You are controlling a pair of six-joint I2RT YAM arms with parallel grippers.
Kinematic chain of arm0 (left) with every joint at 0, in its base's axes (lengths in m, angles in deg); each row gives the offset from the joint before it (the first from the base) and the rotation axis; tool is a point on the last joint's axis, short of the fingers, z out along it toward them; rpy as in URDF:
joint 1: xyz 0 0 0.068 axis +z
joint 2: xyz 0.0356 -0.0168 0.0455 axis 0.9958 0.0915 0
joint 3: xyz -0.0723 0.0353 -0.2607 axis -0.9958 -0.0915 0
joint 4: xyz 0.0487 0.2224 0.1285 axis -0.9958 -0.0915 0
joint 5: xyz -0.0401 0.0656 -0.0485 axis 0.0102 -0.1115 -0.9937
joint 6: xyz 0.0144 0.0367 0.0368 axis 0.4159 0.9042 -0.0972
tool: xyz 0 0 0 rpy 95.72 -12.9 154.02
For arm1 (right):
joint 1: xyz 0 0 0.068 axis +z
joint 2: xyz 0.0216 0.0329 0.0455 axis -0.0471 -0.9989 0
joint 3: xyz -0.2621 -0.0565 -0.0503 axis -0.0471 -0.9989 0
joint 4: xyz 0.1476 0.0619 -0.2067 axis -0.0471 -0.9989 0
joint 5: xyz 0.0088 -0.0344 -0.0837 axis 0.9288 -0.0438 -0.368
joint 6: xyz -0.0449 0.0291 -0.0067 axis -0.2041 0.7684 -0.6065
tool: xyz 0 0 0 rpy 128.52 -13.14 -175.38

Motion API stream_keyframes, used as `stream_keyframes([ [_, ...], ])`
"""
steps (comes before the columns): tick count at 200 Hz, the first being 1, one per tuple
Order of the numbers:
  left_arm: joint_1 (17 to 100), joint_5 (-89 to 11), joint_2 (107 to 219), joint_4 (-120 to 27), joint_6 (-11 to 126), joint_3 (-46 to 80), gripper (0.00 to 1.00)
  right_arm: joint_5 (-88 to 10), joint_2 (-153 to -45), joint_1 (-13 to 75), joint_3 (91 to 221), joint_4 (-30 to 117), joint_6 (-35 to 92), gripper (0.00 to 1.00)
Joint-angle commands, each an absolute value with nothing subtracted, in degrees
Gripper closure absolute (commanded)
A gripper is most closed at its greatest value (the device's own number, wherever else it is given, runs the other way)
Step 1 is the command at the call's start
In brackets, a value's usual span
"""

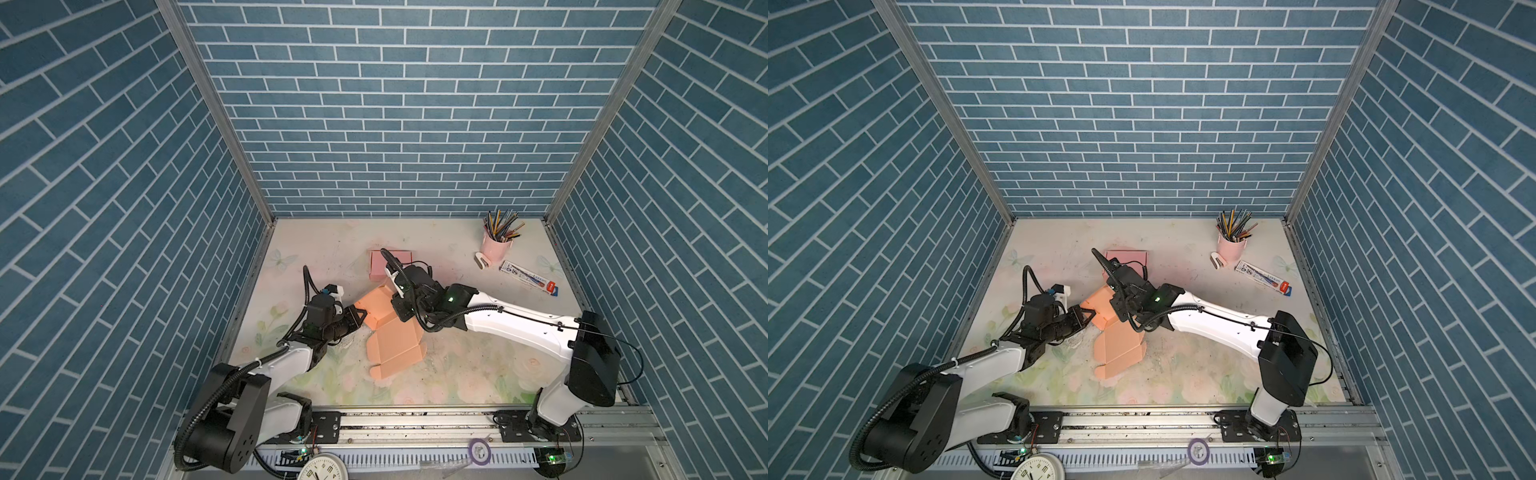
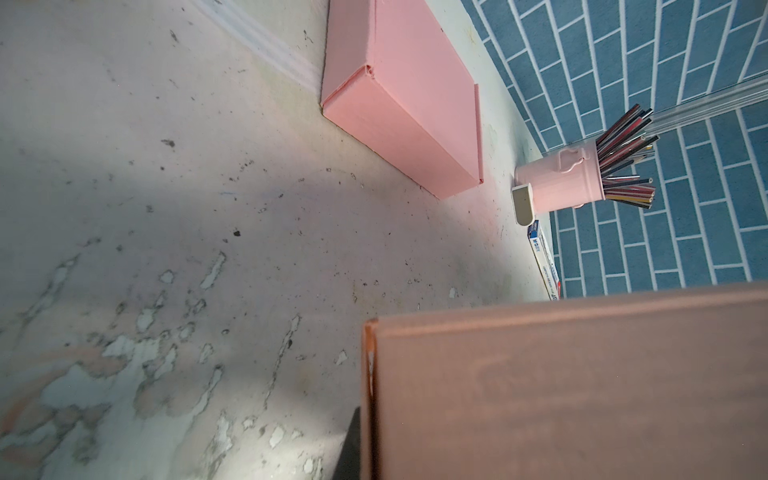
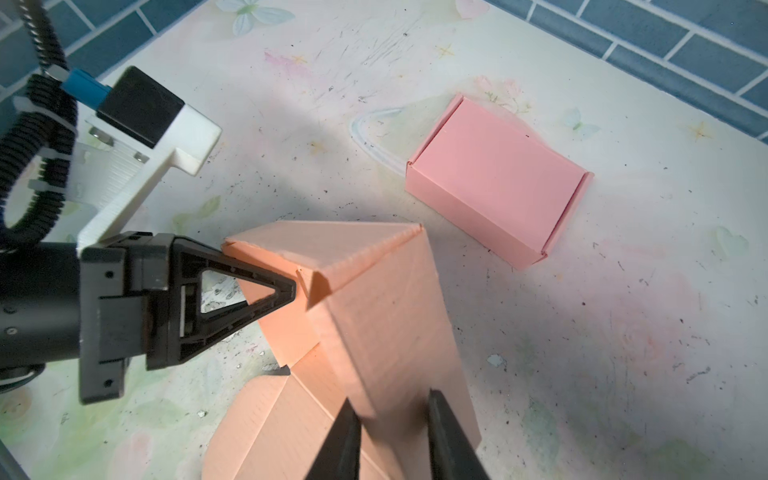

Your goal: Fold the paper box

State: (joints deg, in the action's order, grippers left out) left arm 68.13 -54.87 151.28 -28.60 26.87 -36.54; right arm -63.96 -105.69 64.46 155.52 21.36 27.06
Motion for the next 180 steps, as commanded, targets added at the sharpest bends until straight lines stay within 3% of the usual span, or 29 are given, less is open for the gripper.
stream_keyframes([
  [1,67.5,-55.0,151.4,-26.8,26.4,-36.7,0.92,-68.3,-107.6,65.2,158.3,18.2,25.8,0.71],
  [53,67.5,-55.0,152.3,-26.0,25.3,-36.6,0.92,-76.6,-112.2,68.0,163.6,12.2,25.7,0.71],
  [180,67.3,-53.5,150.1,-27.8,25.1,-37.0,0.92,-79.0,-113.1,69.1,163.4,11.8,26.1,0.69],
])
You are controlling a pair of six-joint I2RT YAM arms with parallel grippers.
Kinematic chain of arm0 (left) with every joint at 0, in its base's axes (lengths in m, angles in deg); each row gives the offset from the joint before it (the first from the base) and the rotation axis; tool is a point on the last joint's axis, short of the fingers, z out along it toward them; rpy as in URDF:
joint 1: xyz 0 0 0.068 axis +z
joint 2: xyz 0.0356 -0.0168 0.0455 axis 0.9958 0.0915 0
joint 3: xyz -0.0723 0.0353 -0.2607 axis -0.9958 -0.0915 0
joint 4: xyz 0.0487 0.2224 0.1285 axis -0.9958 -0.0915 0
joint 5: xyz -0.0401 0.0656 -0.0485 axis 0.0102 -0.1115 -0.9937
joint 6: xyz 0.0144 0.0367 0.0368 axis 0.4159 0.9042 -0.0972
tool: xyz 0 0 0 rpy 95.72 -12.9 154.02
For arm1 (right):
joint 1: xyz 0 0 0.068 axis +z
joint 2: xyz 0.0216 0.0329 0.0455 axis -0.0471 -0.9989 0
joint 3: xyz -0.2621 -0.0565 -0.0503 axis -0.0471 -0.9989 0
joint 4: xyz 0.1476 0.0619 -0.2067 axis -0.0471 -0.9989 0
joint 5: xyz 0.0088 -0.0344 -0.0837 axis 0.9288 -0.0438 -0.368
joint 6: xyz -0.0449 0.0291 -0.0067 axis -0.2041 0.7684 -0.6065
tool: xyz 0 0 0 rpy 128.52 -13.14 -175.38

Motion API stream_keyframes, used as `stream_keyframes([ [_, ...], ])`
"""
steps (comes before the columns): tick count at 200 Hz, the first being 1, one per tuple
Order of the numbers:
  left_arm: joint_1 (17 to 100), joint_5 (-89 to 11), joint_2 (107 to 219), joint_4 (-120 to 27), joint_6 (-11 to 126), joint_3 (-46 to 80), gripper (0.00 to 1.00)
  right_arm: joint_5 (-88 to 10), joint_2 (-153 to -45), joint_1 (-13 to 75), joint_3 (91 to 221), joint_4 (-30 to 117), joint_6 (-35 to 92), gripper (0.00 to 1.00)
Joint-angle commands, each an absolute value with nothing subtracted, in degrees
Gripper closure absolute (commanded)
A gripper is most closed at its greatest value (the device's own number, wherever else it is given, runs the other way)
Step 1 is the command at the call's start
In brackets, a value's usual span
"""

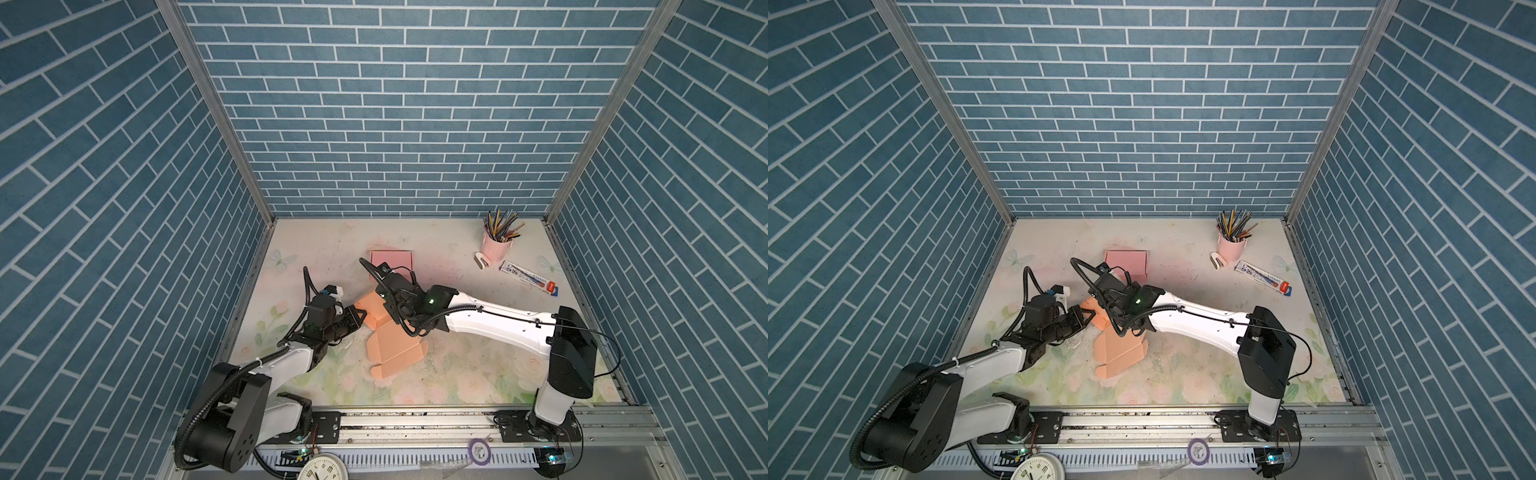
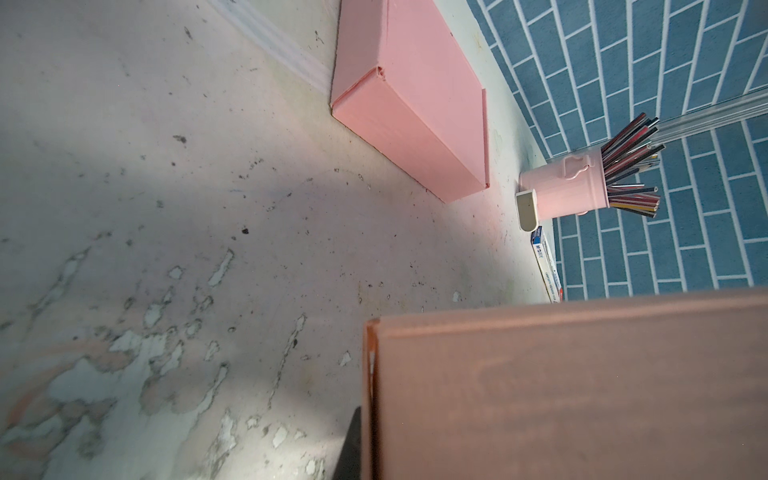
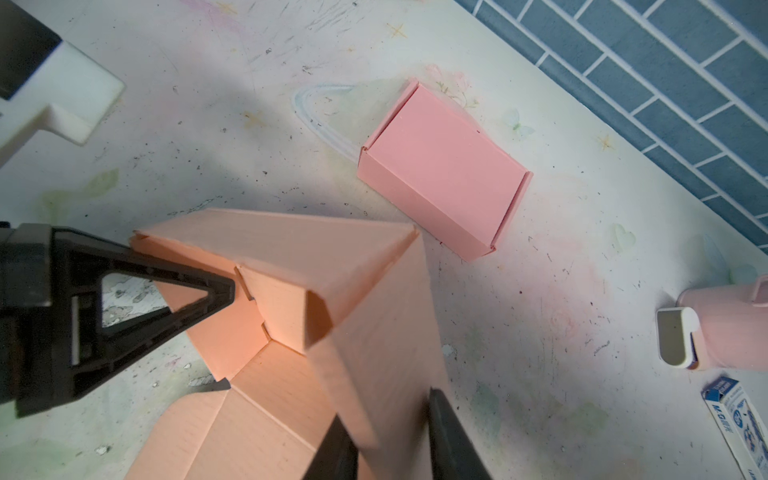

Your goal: Fold the paper box

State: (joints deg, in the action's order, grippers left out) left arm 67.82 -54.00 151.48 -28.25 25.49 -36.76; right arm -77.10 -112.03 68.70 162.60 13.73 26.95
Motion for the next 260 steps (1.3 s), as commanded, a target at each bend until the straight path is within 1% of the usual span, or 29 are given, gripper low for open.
stream_keyframes([
  [1,67.3,-53.5,150.1,-27.8,25.1,-37.0,0.92,-79.0,-113.1,69.1,163.4,11.7,26.1,0.69],
  [58,66.8,-53.2,150.9,-26.9,24.7,-37.0,0.92,-82.9,-115.8,69.1,166.4,8.3,26.0,0.69],
  [93,66.3,-53.1,151.3,-26.8,24.6,-36.5,0.91,-86.2,-117.5,69.7,168.1,5.7,26.8,0.67],
  [128,65.9,-52.8,151.4,-26.9,24.4,-36.1,0.92,-89.0,-118.5,70.0,169.2,4.2,26.8,0.67],
  [195,64.8,-52.1,150.5,-27.5,23.6,-36.1,0.91,-96.0,-122.0,71.8,172.8,-0.6,26.4,0.80],
  [225,64.3,-51.5,150.0,-27.9,23.4,-35.9,0.92,-97.0,-123.1,72.1,173.6,-1.7,26.5,0.86],
  [242,64.2,-51.3,150.0,-28.0,23.5,-35.9,0.92,-97.2,-123.3,72.2,173.6,-1.7,26.5,0.84],
  [260,64.2,-51.3,150.3,-28.0,23.5,-35.8,0.92,-97.7,-123.3,72.2,173.6,-1.9,26.6,0.77],
])
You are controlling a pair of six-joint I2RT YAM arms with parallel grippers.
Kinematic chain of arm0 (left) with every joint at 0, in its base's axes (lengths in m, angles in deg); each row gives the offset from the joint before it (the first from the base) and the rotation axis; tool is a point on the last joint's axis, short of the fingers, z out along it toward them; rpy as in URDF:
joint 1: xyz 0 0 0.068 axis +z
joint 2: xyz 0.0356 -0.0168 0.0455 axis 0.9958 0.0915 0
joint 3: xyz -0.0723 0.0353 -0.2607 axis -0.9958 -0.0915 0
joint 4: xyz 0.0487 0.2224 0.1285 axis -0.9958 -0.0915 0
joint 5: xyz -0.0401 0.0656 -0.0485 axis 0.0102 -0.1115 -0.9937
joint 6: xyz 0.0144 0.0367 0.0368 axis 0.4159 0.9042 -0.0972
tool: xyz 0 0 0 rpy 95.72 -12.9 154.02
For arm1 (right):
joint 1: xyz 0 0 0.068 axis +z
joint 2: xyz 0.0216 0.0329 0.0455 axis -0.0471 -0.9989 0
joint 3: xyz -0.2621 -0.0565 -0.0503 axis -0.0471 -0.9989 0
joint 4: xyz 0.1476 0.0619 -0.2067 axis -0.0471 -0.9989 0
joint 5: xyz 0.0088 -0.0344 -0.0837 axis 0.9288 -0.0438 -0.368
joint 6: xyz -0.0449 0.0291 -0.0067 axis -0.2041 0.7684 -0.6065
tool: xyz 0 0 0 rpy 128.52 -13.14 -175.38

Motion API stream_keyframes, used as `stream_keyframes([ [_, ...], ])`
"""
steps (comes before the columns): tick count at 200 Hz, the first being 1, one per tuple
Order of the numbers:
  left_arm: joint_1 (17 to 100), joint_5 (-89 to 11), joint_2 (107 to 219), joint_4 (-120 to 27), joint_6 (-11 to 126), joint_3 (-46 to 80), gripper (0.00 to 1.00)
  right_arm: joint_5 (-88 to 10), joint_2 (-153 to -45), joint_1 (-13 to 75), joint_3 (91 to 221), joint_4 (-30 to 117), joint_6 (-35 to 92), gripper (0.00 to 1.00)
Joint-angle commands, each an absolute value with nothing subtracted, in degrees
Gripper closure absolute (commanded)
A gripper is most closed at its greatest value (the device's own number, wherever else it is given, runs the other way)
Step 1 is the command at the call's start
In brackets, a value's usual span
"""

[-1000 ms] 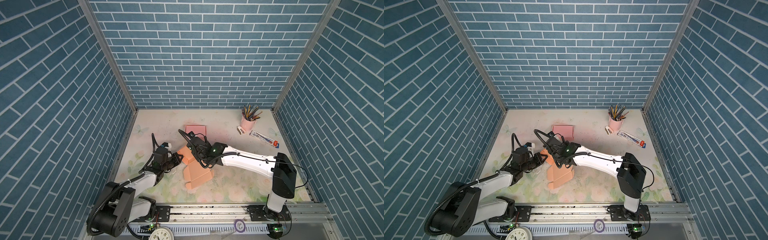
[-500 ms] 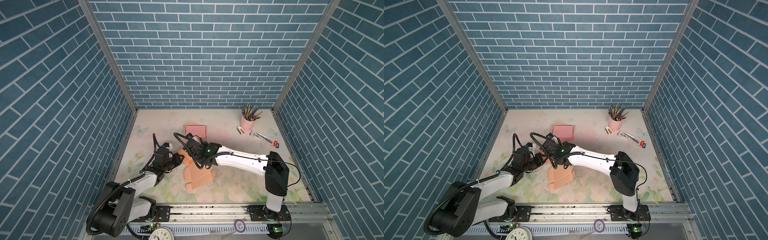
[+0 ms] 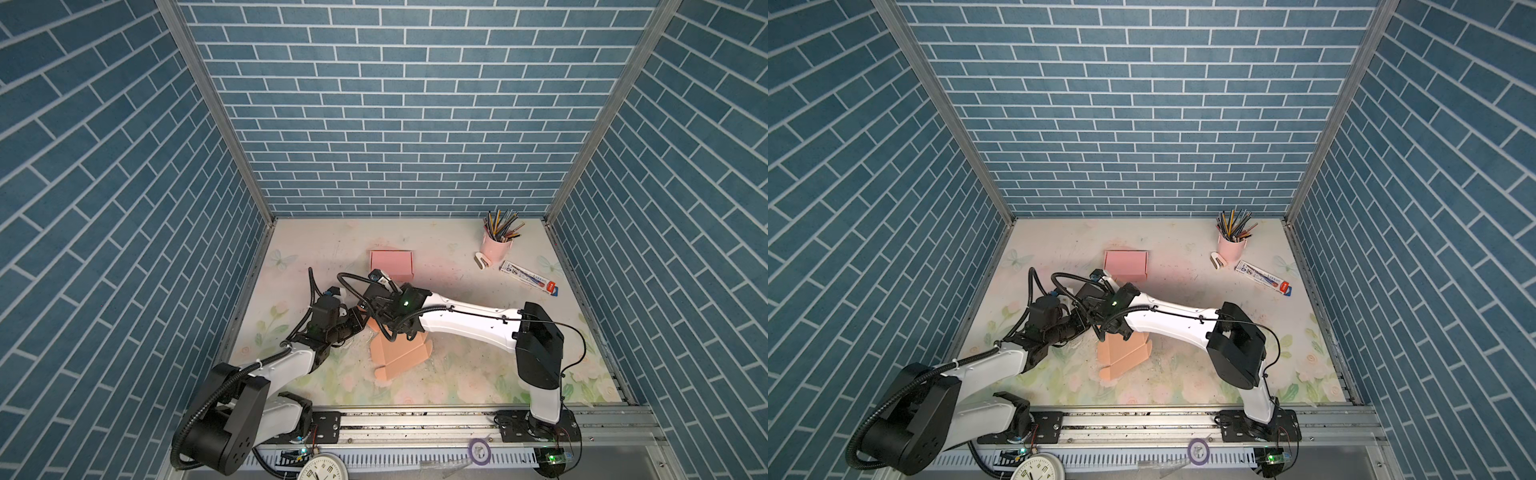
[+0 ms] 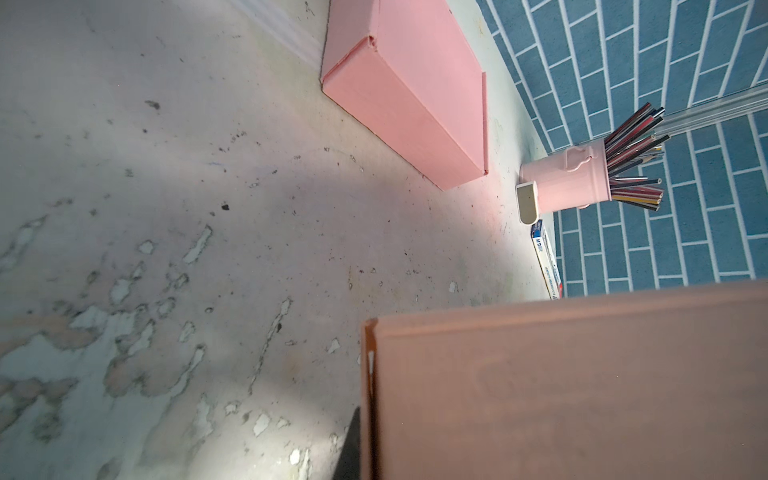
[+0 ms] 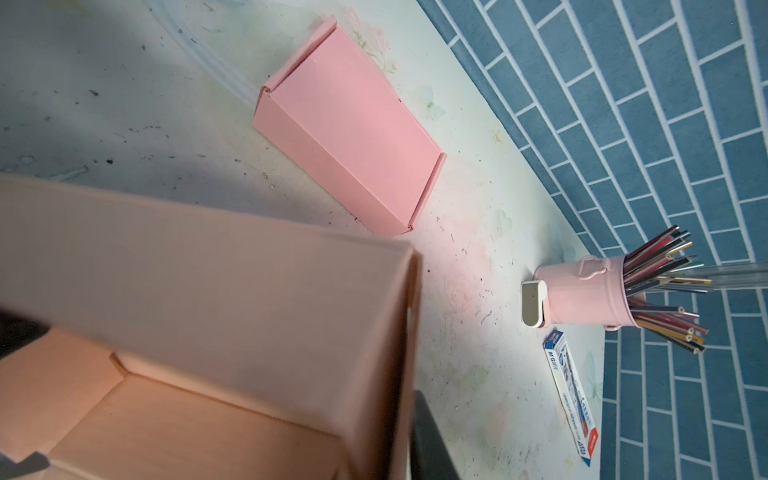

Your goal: Fold the paper box

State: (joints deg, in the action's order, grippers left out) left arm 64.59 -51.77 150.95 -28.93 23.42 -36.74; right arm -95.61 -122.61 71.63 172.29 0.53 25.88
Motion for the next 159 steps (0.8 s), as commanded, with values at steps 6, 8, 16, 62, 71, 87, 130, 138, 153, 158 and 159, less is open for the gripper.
stream_keyframes([
  [6,64.1,-51.3,150.3,-28.0,23.5,-35.8,0.92,-97.8,-123.4,72.2,173.6,-2.0,26.6,0.76],
  [8,64.2,-51.3,150.3,-27.9,23.5,-35.8,0.92,-97.8,-123.5,72.2,173.6,-2.0,26.7,0.76],
  [16,64.2,-51.3,150.4,-27.9,23.5,-35.8,0.92,-98.0,-123.5,72.2,173.6,-2.2,26.6,0.76],
  [62,63.8,-51.1,150.7,-27.7,23.5,-35.7,0.92,-99.4,-124.1,72.4,174.4,-3.2,26.5,0.82],
  [71,63.7,-51.1,150.7,-27.6,23.4,-35.6,0.92,-99.9,-124.5,72.3,174.6,-3.6,26.5,0.84],
  [87,63.5,-51.0,150.5,-27.7,23.3,-35.5,0.92,-100.5,-125.0,72.4,174.8,-4.6,26.8,0.87],
  [130,63.2,-50.8,150.1,-28.2,23.3,-35.1,0.92,-100.7,-125.2,72.5,175.0,-4.9,26.6,0.95],
  [138,63.2,-50.8,150.1,-28.3,23.3,-35.0,0.92,-100.8,-125.3,72.5,175.1,-4.9,26.5,0.95],
  [153,63.2,-50.8,150.3,-28.3,23.4,-34.9,0.92,-100.8,-125.6,72.5,175.1,-4.8,26.2,0.90],
  [158,63.2,-50.8,150.3,-28.3,23.4,-34.8,0.92,-100.8,-125.7,72.5,175.2,-4.8,26.2,0.89],
  [159,63.2,-50.8,150.4,-28.3,23.4,-34.8,0.92,-100.8,-125.7,72.5,175.2,-4.8,26.2,0.88],
])
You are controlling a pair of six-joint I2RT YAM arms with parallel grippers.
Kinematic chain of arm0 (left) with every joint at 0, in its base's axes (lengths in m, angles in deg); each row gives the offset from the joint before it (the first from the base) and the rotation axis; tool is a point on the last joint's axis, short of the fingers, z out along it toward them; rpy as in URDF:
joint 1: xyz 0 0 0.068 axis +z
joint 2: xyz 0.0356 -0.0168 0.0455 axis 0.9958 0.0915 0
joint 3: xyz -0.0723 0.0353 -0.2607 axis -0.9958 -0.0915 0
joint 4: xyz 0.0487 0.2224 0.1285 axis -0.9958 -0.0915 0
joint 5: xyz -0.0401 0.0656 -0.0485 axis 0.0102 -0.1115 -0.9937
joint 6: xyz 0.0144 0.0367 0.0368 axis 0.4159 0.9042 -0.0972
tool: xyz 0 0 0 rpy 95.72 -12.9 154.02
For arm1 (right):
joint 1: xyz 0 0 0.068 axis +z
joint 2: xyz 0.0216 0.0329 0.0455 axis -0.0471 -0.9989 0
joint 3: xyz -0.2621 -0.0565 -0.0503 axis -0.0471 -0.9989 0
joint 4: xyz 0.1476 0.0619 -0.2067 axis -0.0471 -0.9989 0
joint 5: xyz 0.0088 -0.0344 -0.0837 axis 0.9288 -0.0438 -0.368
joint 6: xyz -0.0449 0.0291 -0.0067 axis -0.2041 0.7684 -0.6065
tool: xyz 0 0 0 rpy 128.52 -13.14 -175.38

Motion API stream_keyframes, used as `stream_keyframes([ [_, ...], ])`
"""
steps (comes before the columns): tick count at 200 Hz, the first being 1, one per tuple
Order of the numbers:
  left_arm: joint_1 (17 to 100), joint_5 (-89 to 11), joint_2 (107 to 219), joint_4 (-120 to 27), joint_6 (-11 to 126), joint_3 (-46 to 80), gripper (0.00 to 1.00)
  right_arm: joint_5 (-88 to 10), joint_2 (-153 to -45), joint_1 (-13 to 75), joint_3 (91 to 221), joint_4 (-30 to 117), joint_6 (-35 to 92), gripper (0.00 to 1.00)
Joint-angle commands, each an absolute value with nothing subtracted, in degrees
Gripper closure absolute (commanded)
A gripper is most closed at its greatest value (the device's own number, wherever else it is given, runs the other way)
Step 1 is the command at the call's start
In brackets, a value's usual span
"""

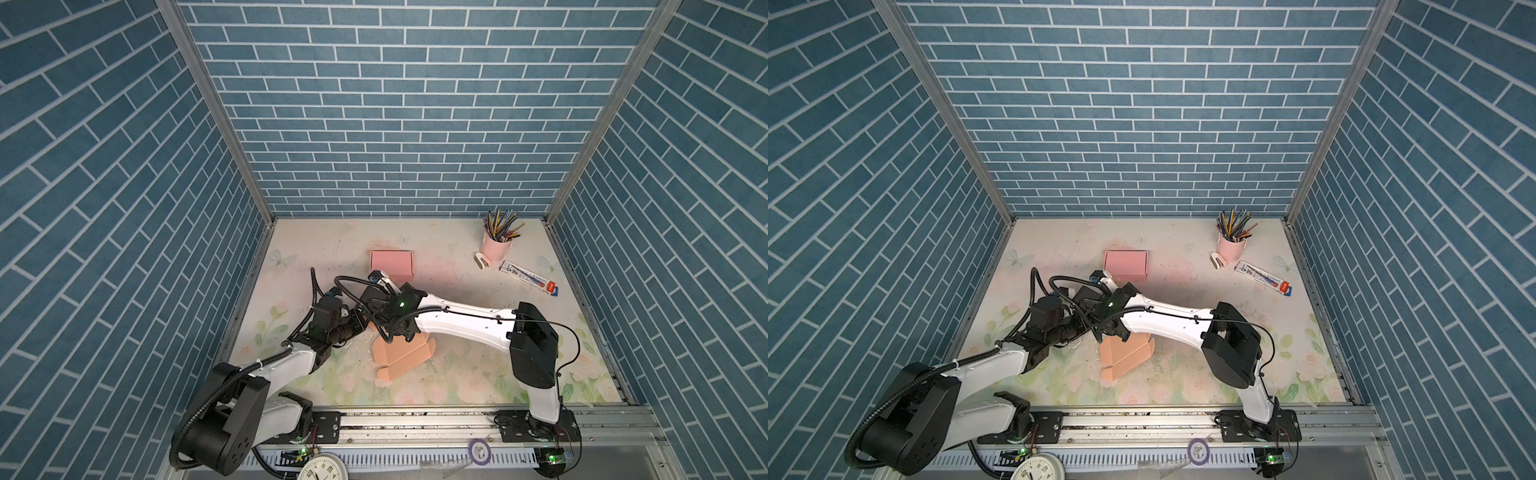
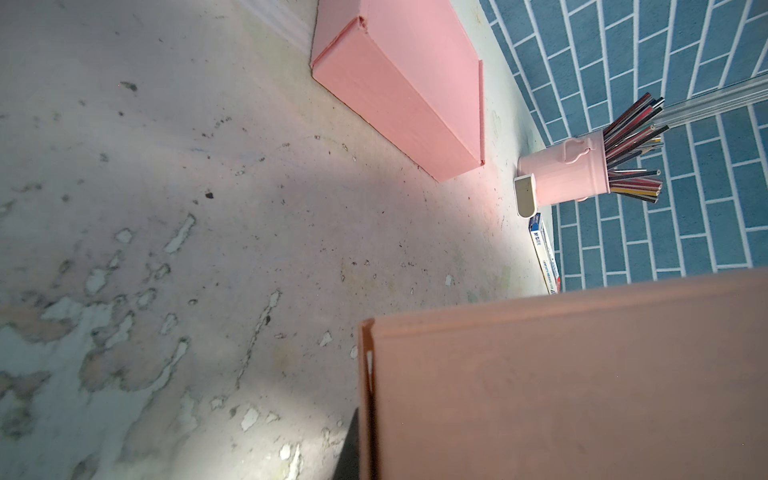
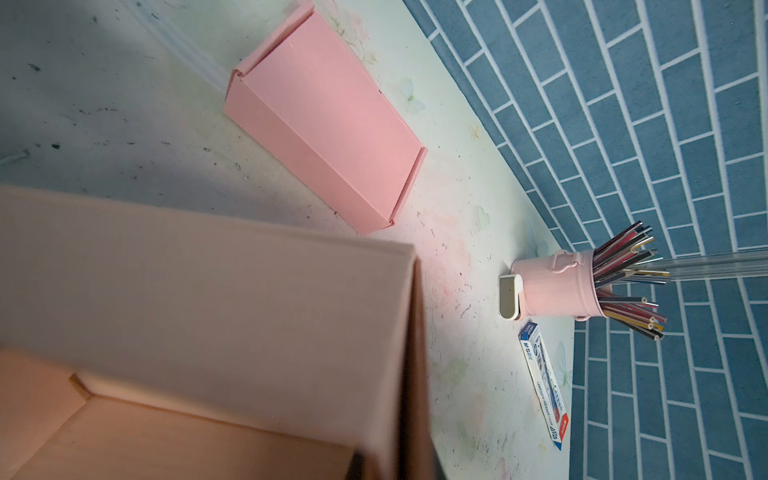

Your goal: Fold the paper box

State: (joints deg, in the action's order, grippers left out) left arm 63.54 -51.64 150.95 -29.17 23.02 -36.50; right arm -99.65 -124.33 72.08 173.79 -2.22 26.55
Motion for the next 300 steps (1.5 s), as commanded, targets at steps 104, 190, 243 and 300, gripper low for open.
stream_keyframes([
  [104,62.4,-49.1,151.0,-28.4,23.5,-34.5,0.92,-102.4,-127.4,72.9,174.7,-6.0,24.4,0.99],
  [190,61.8,-47.7,151.1,-28.1,24.4,-34.9,0.92,-102.0,-125.7,73.6,174.2,-5.5,26.9,0.93],
  [243,61.7,-47.3,150.5,-28.1,24.3,-35.5,0.92,-103.3,-124.6,74.2,174.3,-4.3,27.0,0.80],
  [300,61.7,-46.9,149.1,-29.2,24.3,-35.7,0.92,-104.2,-124.9,74.3,173.7,-4.4,27.0,0.93],
])
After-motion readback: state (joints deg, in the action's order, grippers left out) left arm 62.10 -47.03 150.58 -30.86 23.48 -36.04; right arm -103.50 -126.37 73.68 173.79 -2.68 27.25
